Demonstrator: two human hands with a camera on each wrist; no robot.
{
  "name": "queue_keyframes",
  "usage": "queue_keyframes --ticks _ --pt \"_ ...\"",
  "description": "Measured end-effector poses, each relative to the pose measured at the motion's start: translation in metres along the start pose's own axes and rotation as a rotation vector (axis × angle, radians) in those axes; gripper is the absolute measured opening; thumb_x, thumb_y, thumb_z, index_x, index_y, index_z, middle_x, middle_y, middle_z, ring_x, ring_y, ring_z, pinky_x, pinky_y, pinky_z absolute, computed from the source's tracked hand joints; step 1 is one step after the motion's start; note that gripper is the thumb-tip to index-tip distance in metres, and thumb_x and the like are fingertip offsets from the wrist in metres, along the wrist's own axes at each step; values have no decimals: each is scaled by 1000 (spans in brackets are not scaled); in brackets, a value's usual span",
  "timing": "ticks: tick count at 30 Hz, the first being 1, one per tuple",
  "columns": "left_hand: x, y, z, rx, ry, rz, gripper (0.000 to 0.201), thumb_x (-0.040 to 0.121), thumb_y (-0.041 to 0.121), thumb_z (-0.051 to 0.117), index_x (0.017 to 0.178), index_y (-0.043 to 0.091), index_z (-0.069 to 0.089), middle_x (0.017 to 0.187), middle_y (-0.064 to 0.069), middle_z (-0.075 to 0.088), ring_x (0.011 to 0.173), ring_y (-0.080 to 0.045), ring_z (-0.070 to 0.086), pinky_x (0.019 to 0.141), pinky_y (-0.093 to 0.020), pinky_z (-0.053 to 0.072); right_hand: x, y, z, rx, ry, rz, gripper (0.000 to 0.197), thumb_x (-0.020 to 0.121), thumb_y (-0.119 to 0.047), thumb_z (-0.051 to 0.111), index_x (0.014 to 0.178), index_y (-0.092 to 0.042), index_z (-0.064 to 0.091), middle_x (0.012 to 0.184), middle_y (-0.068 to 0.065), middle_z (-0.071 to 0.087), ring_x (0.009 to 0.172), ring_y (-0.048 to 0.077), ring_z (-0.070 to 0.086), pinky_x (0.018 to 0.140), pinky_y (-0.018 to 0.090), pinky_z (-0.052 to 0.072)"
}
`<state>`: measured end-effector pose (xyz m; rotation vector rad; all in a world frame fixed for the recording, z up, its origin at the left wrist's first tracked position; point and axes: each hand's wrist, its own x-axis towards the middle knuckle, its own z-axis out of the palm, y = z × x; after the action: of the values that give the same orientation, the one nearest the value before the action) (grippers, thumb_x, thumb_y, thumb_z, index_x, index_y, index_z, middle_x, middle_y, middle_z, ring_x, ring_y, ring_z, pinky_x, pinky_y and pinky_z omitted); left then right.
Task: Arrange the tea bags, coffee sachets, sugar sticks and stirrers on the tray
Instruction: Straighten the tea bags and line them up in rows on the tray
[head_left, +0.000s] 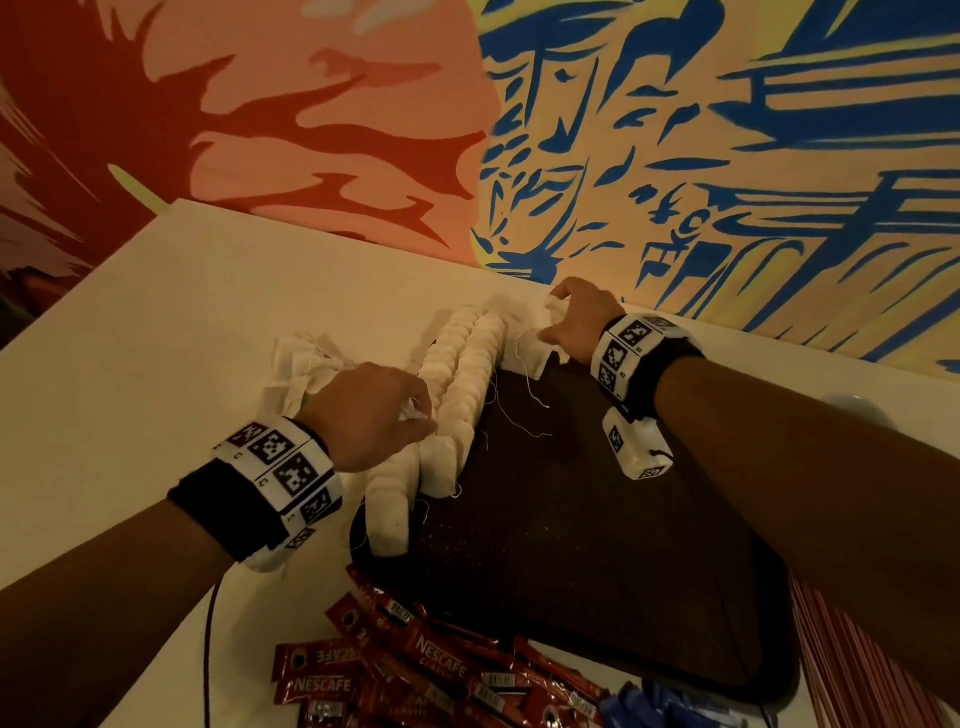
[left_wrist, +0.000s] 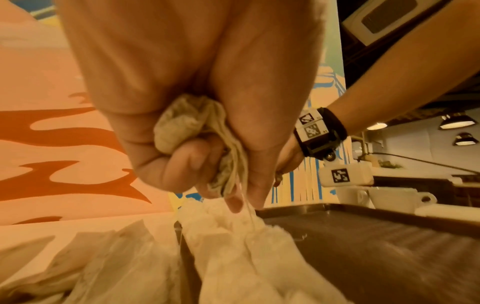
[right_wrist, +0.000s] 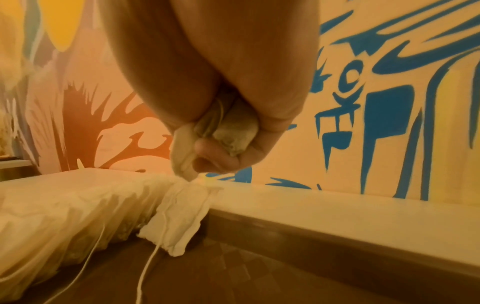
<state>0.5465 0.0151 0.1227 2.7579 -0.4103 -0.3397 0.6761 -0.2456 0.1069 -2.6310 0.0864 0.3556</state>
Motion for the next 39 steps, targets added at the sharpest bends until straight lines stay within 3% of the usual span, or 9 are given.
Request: queue_keyframes --ticks 7,9,12,15,22,27,31,36,39 --pt "-30 19 -49 -258 159 -96 36 91 61 57 93 29 75 94 14 70 81 0 60 71 -20 45 -49 9 -49 80 145 -88 44 92 -29 69 133 -15 58 137 7 58 116 28 58 89 34 46" --pt "-45 33 -65 -496 209 -138 40 92 61 56 87 27 77 86 6 72 68 -9 60 61 -23 47 -76 7 -61 99 159 -153 32 95 -26 64 124 -14 66 130 6 62 111 27 61 88 35 46" --pt "-74 60 -86 -1018 219 -201 45 93 56 58 84 15 76 70 0 56 56 -18 44 47 -25 36 -128 -4 -77 205 148 -271 12 97 -16 62 101 -17 73 108 3 70 75 16 62 63 24 49" --pt "-100 82 -99 -1260 189 -175 48 92 57 59 89 12 74 78 -7 45 57 -14 36 48 -25 28 -187 -19 -86 393 62 -328 9 96 -15 66 97 -16 75 99 0 73 70 20 65 43 21 48" --pt "-146 129 -94 -1354 139 -120 51 94 58 55 97 9 70 86 -11 39 52 -12 33 47 -23 28 -287 -37 -78 665 -65 -405 10 98 -27 66 96 -21 73 77 5 68 59 13 59 42 26 44" --pt "-168 172 -78 -1322 187 -55 50 99 56 47 92 12 69 73 -3 60 57 -11 50 48 -22 34 -331 -43 -54 864 -183 -406 18 94 -37 69 97 -19 68 73 0 64 53 9 57 42 22 41" --pt "-172 201 -66 -1248 262 -21 60 101 57 40 93 6 70 80 -10 67 65 -16 61 52 -24 45 -349 -36 -47 1138 -305 -350 36 90 -39 68 119 -18 61 82 6 70 57 12 57 41 22 38" --pt "-170 219 -53 -1154 290 16 62 102 57 32 90 10 71 75 -6 65 66 -16 58 51 -24 40 -365 -23 -49 1283 -253 -338 50 84 -44 67 130 -25 59 86 8 67 60 8 60 40 20 37" --pt "-167 225 -49 -1166 267 42 64 102 57 30 97 5 67 82 -5 67 74 -12 63 58 -20 46 -368 -18 -52 1264 -213 -299 54 81 -42 72 126 -13 60 86 10 68 59 8 61 40 21 37"
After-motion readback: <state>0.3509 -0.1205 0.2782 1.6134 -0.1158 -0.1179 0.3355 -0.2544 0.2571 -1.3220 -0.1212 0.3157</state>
